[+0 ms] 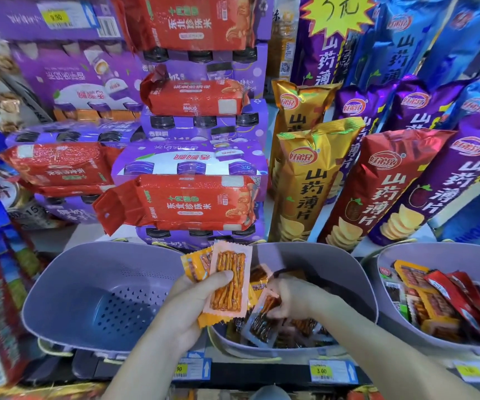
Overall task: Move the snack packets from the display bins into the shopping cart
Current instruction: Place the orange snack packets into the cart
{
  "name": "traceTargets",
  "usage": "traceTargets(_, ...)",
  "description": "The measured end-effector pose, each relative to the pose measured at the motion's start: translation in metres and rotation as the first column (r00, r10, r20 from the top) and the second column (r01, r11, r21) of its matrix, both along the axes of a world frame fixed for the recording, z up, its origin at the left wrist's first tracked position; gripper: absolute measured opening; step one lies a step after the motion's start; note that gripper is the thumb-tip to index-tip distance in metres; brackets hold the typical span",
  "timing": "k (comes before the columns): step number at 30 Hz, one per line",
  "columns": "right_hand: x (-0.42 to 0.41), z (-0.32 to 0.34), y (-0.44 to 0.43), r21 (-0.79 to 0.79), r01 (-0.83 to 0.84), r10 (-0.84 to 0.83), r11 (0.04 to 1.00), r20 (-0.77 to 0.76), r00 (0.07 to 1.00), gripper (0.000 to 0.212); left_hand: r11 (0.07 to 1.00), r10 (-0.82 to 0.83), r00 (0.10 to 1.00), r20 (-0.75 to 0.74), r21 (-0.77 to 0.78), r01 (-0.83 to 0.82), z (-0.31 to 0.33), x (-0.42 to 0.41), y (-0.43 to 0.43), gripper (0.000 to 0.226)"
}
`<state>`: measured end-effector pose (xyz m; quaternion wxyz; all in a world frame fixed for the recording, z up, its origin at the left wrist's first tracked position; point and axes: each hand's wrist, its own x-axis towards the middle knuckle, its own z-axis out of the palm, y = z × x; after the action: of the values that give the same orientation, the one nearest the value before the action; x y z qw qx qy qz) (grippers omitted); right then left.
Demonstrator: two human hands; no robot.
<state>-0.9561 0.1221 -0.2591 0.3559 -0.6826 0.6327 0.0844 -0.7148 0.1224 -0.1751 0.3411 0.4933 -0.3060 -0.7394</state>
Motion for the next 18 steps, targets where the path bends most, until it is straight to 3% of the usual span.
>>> traceTargets(3, 0.001, -0.001, -0.002, -0.015, -0.003, 0.003, 1.000, -0.023, 1.000, 0.050, 1.000, 0.001, 1.000, 0.001, 0.003, -0.001, 0.000, 0.001, 0.001, 0.045)
traceTargets(6, -0.004, 0.001, 0.000, -0.072, 0.026, -0.024, 0.997, 0.018, 1.000, 0.032, 1.000, 0.010, 1.000, 0.005, 0.013, -0.010, 0.001, 0.001, 0.000, 0.035)
traceTargets(11, -0.018, 0.028, 0.009, -0.056, 0.173, -0.149, 0.983, 0.293, 0.944, 0.016, 1.000, -0.003, 1.000, 0.019, 0.016, 0.003, 0.004, 0.001, -0.001, 0.031)
traceTargets(14, -0.035, 0.062, 0.017, -0.046, 0.235, -0.177, 0.971, 0.524, 0.833, 0.014, 1.000, -0.008, 1.000, 0.024, 0.017, 0.007, 0.005, 0.000, -0.002, 0.031)
traceTargets(18, -0.052, 0.101, 0.021, 0.036, 0.242, -0.183, 0.970, 0.764, 0.619, 0.018, 0.999, -0.049, 0.999, 0.016, 0.021, 0.049, 0.007, -0.004, -0.002, 0.033)
